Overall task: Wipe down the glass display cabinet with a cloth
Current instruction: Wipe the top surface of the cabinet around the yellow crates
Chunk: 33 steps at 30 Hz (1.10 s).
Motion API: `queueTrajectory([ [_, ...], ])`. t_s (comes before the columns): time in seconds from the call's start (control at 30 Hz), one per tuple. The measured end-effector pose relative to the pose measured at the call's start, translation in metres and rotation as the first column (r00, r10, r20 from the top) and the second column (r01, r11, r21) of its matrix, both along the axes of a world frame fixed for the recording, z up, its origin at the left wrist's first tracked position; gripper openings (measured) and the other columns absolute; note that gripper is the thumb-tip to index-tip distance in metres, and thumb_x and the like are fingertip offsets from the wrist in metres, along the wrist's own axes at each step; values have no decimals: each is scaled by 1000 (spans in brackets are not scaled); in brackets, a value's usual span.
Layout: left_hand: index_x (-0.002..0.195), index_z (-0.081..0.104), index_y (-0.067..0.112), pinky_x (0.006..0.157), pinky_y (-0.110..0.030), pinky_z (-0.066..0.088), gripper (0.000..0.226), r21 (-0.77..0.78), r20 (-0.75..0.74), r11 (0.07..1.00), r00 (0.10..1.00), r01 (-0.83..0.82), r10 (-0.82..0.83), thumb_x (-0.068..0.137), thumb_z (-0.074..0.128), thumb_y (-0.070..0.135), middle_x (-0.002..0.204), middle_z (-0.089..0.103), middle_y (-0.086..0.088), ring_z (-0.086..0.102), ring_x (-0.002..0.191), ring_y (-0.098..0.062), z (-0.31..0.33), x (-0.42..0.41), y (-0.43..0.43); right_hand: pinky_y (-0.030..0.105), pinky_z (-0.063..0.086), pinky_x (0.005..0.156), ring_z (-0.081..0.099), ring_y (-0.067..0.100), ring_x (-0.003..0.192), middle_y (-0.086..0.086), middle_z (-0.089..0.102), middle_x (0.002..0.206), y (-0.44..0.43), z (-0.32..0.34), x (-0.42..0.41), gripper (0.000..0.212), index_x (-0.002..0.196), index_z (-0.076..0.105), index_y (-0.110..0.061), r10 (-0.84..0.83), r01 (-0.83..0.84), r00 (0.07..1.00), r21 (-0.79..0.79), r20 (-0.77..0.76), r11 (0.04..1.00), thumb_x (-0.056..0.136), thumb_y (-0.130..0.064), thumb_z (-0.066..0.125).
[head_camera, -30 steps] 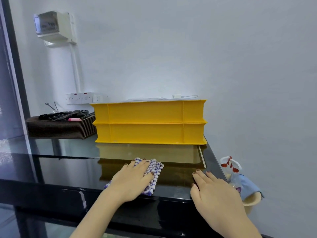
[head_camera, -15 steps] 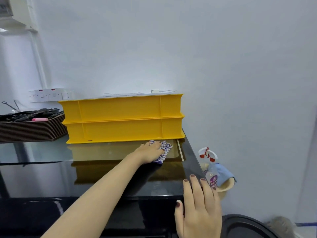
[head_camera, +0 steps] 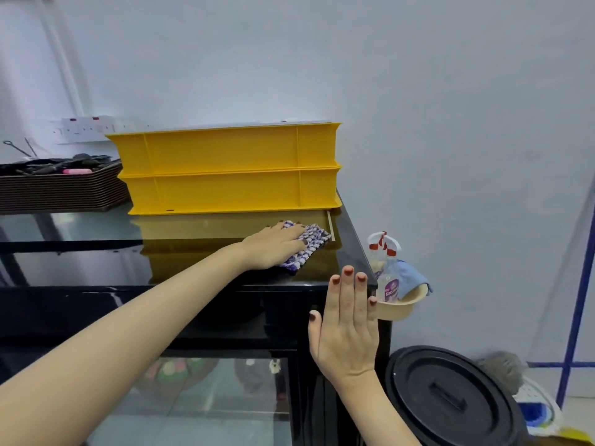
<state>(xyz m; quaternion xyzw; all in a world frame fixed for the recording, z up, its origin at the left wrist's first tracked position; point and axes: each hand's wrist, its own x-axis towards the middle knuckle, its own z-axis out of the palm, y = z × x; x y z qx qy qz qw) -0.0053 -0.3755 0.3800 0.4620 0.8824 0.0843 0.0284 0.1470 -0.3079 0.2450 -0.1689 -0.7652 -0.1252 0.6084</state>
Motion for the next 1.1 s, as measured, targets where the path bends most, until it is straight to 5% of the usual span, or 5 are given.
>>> queueTrajectory([
  [0.4, 150, 17, 29, 117, -41, 9, 54, 7, 73, 999, 997, -42, 41, 98, 30, 39, 159, 10, 3, 6, 146, -18, 15, -19, 99, 38, -1, 120, 0, 27, 147, 16, -3, 158, 4, -28, -3, 60, 149, 3, 0, 36, -37, 999, 47, 25, 998, 99, -31, 15],
  [0.67, 149, 22, 24, 98, -6, 8, 49, 56, 43, 939, 939, 340, -342, 100, 32, 27, 155, 19, 7, 12, 139, -2, 2, 39, 44, 38, 3, 118, 2, 27, 147, 15, -1, 158, 5, -28, -3, 60, 149, 6, 0, 34, -33, 999, 72, -9, 997, 98, -30, 17],
  [0.97, 151, 14, 21, 117, -36, 10, 52, -2, -24, 994, 993, -112, 112, 101, 26, 35, 159, 9, 1, 9, 145, -17, 13, -50, 48, 40, 6, 118, 6, 28, 146, 14, 4, 158, 3, -35, -8, 57, 149, 9, 0, 2, 1, 999, 73, -39, 997, 100, -30, 14],
  [1.1, 151, 15, 22, 117, -38, 11, 55, 2, -26, 997, 997, -74, 74, 99, 27, 37, 158, 12, 1, 11, 145, -19, 11, -37, 80, 40, 6, 119, 6, 27, 146, 14, 5, 158, 3, -35, -7, 57, 149, 10, 0, 12, -9, 999, 69, -39, 998, 100, -29, 15],
])
